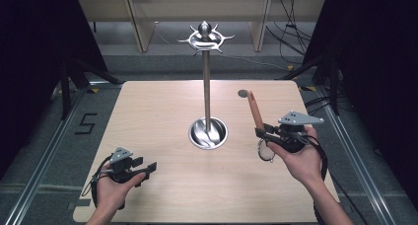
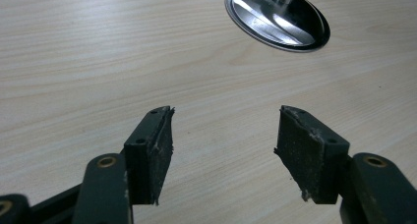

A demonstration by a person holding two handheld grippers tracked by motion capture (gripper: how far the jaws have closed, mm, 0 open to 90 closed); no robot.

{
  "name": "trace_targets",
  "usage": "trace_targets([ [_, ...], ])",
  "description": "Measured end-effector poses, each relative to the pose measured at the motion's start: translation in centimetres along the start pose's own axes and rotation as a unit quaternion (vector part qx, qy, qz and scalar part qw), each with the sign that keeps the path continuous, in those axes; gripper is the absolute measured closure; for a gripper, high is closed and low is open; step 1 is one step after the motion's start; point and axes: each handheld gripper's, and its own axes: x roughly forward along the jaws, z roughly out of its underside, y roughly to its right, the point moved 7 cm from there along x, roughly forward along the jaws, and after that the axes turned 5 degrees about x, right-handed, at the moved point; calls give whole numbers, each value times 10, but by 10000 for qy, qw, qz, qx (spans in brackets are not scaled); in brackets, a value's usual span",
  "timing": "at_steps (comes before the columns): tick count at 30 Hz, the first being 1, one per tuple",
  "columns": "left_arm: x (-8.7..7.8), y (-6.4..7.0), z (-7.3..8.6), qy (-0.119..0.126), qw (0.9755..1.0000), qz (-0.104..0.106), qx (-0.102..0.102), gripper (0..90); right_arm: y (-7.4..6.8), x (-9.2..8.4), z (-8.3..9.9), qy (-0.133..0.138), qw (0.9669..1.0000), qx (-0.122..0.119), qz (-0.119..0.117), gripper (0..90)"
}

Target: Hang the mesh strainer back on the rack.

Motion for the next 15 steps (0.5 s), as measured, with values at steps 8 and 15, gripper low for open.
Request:
trace_targets([
  [8,-1,1,0,8,10000,-2,21,377,-7,2,-12,159,9999,10,-41,696],
  [15,0,2,0,-2,10000,33,32,377,-12,1,-21,140,9998,-44,-96,696],
])
